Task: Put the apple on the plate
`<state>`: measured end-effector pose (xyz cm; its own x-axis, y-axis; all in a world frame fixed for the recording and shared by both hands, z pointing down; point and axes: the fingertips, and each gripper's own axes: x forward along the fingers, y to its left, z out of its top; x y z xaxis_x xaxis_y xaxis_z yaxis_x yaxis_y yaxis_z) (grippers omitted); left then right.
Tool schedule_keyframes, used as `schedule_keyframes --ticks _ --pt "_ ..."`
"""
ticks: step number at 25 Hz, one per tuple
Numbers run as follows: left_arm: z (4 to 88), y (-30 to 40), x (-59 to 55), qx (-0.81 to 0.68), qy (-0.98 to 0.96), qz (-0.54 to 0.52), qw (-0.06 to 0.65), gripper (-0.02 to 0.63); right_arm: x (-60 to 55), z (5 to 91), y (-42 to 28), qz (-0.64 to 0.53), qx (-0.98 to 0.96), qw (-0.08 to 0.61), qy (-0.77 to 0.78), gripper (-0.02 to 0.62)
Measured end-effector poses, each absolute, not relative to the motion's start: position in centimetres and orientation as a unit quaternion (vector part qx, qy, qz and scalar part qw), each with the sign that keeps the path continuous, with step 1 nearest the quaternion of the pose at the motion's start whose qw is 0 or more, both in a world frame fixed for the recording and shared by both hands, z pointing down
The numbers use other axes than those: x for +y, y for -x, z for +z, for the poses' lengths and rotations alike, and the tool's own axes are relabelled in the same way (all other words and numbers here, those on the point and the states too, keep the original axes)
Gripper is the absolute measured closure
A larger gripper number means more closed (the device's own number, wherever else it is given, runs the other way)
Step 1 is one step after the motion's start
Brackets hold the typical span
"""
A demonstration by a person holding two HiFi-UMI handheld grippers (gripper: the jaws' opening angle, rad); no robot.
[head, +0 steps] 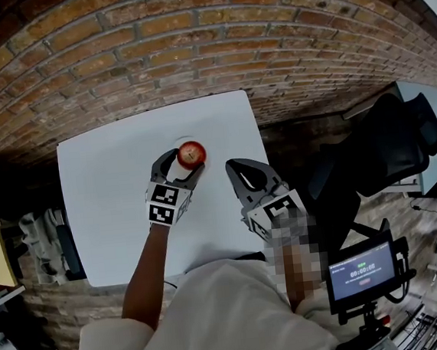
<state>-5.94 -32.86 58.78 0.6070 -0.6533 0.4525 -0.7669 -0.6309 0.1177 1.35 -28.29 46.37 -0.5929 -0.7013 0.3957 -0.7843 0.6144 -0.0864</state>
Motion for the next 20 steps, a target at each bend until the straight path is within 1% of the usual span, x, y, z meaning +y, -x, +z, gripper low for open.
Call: schedule_keyframes --ticks 20 --pt "63.3 6.5 -33.6 -0.408 -0.867 0.208 0.196 0.278 -30.1 50.7 -0.6 0.156 -0.874 0.194 -0.416 0.594"
